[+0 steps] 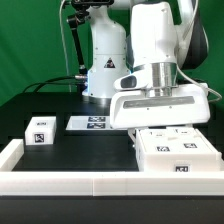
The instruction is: Assemble cabinet
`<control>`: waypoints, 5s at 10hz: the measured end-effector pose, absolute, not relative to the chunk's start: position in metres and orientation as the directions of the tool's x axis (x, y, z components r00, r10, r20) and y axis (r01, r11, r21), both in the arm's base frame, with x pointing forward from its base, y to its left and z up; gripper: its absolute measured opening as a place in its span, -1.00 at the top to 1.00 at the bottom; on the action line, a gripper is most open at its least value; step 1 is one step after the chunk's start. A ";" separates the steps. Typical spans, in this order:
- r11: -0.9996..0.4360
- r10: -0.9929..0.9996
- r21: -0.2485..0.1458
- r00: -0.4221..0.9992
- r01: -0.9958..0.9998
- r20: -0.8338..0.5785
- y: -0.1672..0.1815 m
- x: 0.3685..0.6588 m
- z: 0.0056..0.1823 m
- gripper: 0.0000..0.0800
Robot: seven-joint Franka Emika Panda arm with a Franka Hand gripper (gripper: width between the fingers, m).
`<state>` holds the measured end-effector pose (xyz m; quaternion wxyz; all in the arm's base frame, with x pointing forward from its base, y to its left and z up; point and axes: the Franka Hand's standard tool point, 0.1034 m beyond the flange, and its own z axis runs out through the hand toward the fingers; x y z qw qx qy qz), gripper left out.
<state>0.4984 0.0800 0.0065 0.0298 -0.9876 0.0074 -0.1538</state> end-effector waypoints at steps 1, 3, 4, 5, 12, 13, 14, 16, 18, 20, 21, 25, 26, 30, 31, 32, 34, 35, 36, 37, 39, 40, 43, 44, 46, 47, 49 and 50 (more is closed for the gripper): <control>-0.998 -0.021 -0.060 0.951 -0.003 0.307 0.081 0.499 0.006 -0.99; -0.998 -0.018 -0.057 0.949 0.000 0.314 0.079 0.499 0.006 -0.99; -0.998 -0.017 -0.057 0.949 0.001 0.314 0.080 0.498 0.006 -0.77; -0.999 -0.015 -0.054 0.947 0.002 0.322 0.079 0.498 0.006 -0.44; -0.999 -0.016 -0.047 0.944 -0.001 0.328 0.072 0.495 0.005 0.94; -0.999 -0.016 -0.047 0.944 0.000 0.328 0.072 0.495 0.005 0.99; -0.999 -0.016 -0.047 0.944 0.000 0.328 0.072 0.495 0.005 0.99; -0.999 -0.007 -0.050 0.952 0.009 0.307 0.072 0.496 0.013 1.00; -0.998 0.000 -0.057 0.956 0.017 0.295 0.071 0.498 0.041 1.00; -0.998 -0.002 -0.059 0.952 0.018 0.307 0.068 0.500 0.061 1.00; -0.998 -0.001 -0.059 0.950 0.019 0.312 0.068 0.500 0.066 1.00; -0.997 0.006 -0.077 0.953 0.031 0.303 0.076 0.509 0.094 1.00; -0.997 0.008 -0.075 0.952 0.033 0.306 0.076 0.509 0.093 1.00; -0.996 0.008 -0.078 0.958 0.032 0.288 0.075 0.508 0.094 1.00; -0.996 0.009 -0.084 0.961 0.034 0.277 0.076 0.510 0.101 1.00; -0.996 0.009 -0.088 0.962 0.035 0.272 0.076 0.511 0.108 1.00; -0.995 0.007 -0.098 0.969 0.032 0.248 0.076 0.515 0.117 1.00; -0.994 0.008 -0.104 0.972 0.034 0.235 0.078 0.517 0.119 1.00; -0.994 0.008 -0.103 0.971 0.033 0.238 0.078 0.517 0.119 1.00; -0.994 0.008 -0.103 0.972 0.033 0.237 0.078 0.517 0.118 1.00; -0.994 0.008 -0.103 0.972 0.034 0.236 0.078 0.517 0.119 1.00; -0.994 0.010 -0.105 0.973 0.035 0.232 0.077 0.519 0.123 1.00; -0.993 0.014 -0.110 0.973 0.040 0.230 0.078 0.525 0.134 1.00; -0.993 0.023 -0.106 0.972 0.049 0.235 0.079 0.527 0.136 1.00; -0.993 0.022 -0.106 0.973 0.048 0.231 0.078 0.525 0.134 1.00; -0.993 0.022 -0.106 0.973 0.048 0.231 0.078 0.525 0.134 1.00; -0.993 0.025 -0.110 0.976 0.049 0.216 0.079 0.527 0.138 1.00; -0.992 0.026 -0.114 0.977 0.051 0.213 0.080 0.532 0.144 1.00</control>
Offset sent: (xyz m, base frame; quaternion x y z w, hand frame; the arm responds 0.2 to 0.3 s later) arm -0.0018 -0.0002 -0.0130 -0.0097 0.0177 -0.0013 0.9998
